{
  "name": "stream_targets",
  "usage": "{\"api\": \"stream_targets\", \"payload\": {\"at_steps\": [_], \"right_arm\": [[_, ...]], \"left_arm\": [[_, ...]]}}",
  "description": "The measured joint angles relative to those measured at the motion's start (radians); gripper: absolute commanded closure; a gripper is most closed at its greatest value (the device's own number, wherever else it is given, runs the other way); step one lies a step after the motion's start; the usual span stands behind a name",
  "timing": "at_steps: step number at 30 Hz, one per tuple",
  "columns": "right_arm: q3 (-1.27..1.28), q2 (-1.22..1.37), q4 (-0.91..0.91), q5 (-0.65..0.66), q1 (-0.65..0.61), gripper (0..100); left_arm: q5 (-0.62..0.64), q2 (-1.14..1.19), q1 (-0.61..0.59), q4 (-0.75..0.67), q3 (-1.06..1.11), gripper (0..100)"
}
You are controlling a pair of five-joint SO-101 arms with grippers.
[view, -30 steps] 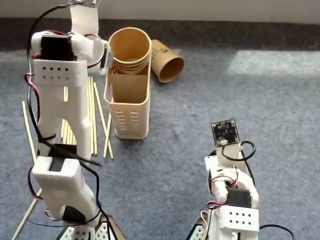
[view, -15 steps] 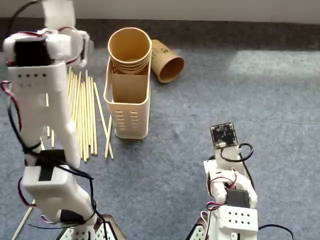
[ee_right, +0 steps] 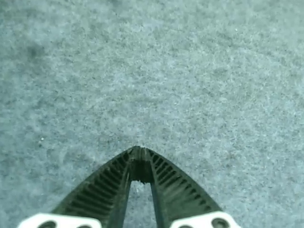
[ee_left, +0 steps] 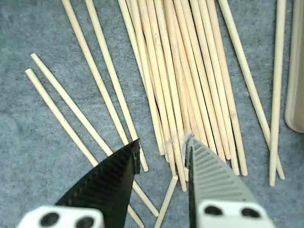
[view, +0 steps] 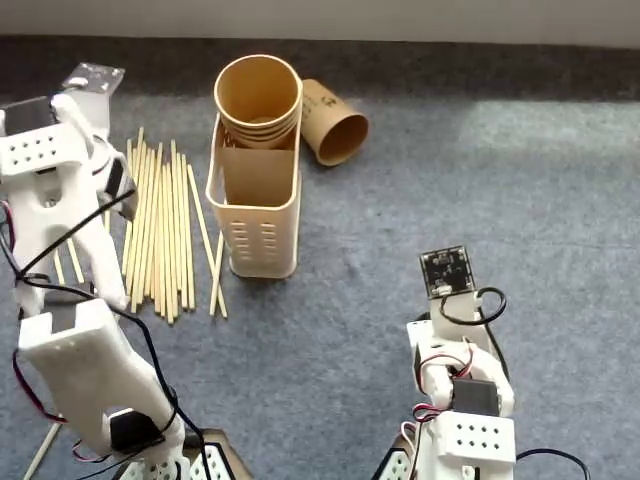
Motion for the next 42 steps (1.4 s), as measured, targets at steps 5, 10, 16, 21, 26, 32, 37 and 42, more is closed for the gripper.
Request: {"api": "stream_targets", "payload": {"at_steps": [5, 10, 16, 21, 26, 32, 37, 42], "right_arm": [[0.0, 0.0, 0.0, 0.043, 0.0, 99.0], [0.021, -0.005, 0.0, 0.083, 0.0, 99.0], [0.025, -0.005, 0.0, 0.084, 0.0, 99.0], [0.025, -0.005, 0.0, 0.091, 0.0, 99.0], [0.025, -0.005, 0.0, 0.091, 0.0, 99.0], [0.025, -0.005, 0.0, 0.091, 0.0, 99.0], [0.025, -0.005, 0.0, 0.091, 0.0, 99.0], [0.026, -0.005, 0.0, 0.091, 0.0, 99.0]], "left_arm": [[-0.005, 0.138, 0.0, -0.098, -0.012, 84], [-0.005, 0.244, 0.054, -0.11, -0.06, 84], [-0.002, 0.327, 0.087, -0.115, -0.137, 84], [0.017, 0.393, 0.087, -0.115, -0.201, 91], [0.02, 0.456, 0.094, -0.114, -0.259, 94], [0.02, 0.488, 0.094, -0.114, -0.333, 95], [0.018, 0.503, 0.118, -0.04, -0.465, 95], [0.02, 0.505, 0.152, 0.097, -0.744, 95]]}}
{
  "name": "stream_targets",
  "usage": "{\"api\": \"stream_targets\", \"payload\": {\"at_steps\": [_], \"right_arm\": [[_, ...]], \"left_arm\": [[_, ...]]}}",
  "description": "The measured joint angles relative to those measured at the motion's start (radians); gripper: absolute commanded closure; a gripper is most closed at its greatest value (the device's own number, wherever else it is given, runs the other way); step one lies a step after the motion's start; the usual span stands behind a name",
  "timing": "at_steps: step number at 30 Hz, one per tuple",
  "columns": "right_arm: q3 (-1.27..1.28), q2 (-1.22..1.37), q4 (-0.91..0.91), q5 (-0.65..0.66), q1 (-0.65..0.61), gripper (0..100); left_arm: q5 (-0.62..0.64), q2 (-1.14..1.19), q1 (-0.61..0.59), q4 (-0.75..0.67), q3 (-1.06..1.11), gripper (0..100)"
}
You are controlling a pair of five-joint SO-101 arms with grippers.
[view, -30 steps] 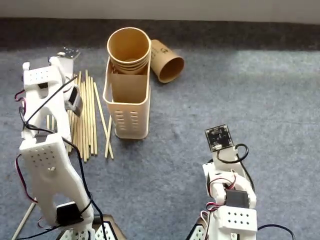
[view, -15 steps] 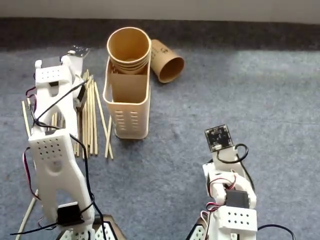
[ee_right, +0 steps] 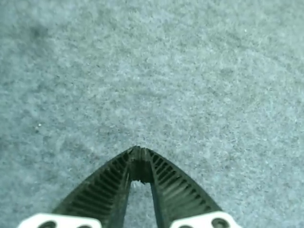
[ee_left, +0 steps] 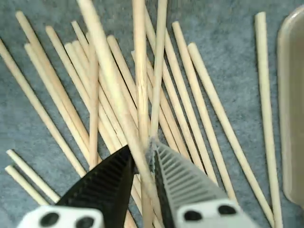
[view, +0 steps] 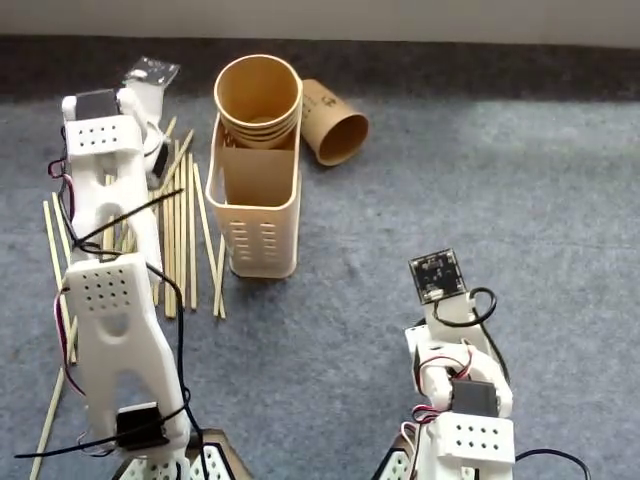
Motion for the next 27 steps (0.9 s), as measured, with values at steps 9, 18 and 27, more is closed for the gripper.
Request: {"api": "stream_targets", "payload": {"at_steps": [9, 18, 27], "right_arm": [[0.009, 0.0, -0.018, 0.0, 0.0, 99.0], [0.009, 0.0, -0.064, 0.0, 0.0, 99.0], [0.011, 0.0, -0.064, 0.0, 0.0, 99.0]], "left_arm": [[0.169, -0.109, 0.057, 0.031, -0.371, 99], [0.279, -0.488, 0.232, 0.021, -0.385, 99], [0.325, -0.634, 0.404, -0.006, -0.388, 99]]}}
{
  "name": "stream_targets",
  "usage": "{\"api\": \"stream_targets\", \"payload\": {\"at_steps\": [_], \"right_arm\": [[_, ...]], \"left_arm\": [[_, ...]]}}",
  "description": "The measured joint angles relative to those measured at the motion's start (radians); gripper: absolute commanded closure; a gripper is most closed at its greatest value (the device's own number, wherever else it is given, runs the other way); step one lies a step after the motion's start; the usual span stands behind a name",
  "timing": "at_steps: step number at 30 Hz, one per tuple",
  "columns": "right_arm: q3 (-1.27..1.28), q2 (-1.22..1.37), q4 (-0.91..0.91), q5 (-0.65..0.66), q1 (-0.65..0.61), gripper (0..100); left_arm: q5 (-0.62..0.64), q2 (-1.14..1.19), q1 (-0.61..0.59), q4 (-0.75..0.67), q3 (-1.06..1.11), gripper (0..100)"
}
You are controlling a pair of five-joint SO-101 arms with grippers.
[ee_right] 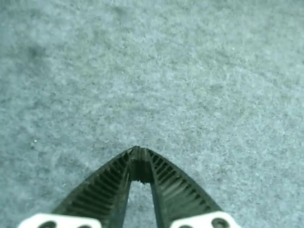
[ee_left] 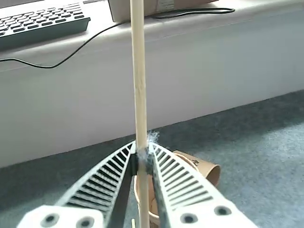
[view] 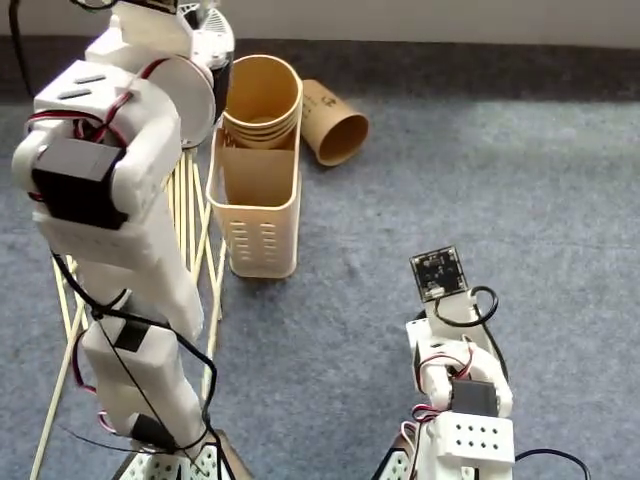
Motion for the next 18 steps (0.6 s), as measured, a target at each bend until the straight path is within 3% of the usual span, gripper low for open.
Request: {"api": "stream_targets", "payload": {"at_steps": [8, 13, 18], "right_arm": [[0.0, 0.0, 0.0, 0.0, 0.0, 99.0], [0.0, 0.0, 0.0, 0.0, 0.0, 99.0], [0.0, 0.0, 0.0, 0.0, 0.0, 99.0]], "left_arm": [[0.098, 0.028, 0.055, -0.009, 0.038, 98], [0.141, 0.107, 0.057, 0.002, 0.083, 88], [0.141, 0.132, 0.057, 0.018, 0.083, 91]]}}
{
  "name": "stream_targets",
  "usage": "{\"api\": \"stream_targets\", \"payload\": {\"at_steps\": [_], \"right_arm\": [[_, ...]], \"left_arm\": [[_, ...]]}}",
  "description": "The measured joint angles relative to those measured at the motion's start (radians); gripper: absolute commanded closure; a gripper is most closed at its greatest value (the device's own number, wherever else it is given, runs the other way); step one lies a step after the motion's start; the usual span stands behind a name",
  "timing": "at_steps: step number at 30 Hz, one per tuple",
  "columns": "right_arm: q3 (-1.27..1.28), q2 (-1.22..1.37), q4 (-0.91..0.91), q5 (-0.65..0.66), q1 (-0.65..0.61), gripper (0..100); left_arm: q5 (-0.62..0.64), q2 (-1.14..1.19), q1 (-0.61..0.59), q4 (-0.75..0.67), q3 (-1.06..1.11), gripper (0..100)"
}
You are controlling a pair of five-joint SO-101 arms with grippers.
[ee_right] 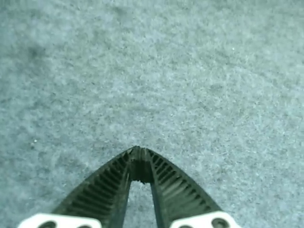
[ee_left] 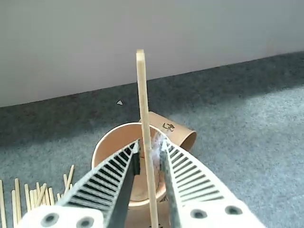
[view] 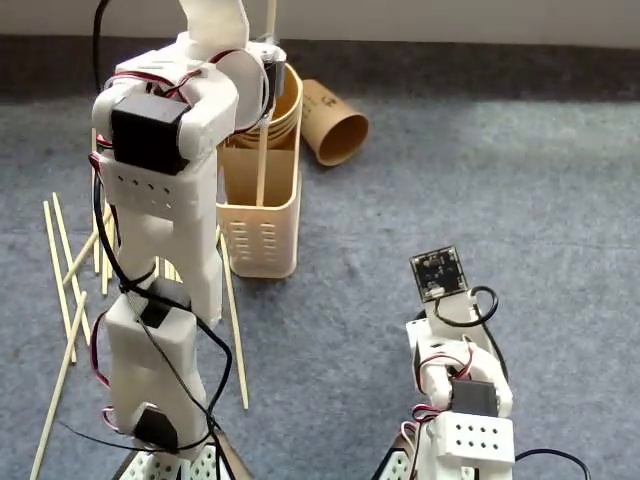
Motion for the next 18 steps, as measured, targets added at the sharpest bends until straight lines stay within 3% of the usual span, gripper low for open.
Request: {"api": "stream_targets", "payload": {"at_steps": [7, 10, 18], "right_arm": [[0.0, 0.0, 0.0, 0.0, 0.0, 99.0], [0.0, 0.0, 0.0, 0.0, 0.0, 99.0], [0.0, 0.0, 0.0, 0.0, 0.0, 99.0]], "left_arm": [[0.0, 0.0, -0.002, 0.003, 0.0, 91], [-0.009, 0.0, -0.063, 0.011, 0.005, 91], [-0.17, 0.008, -0.571, 0.014, 0.189, 91]]}}
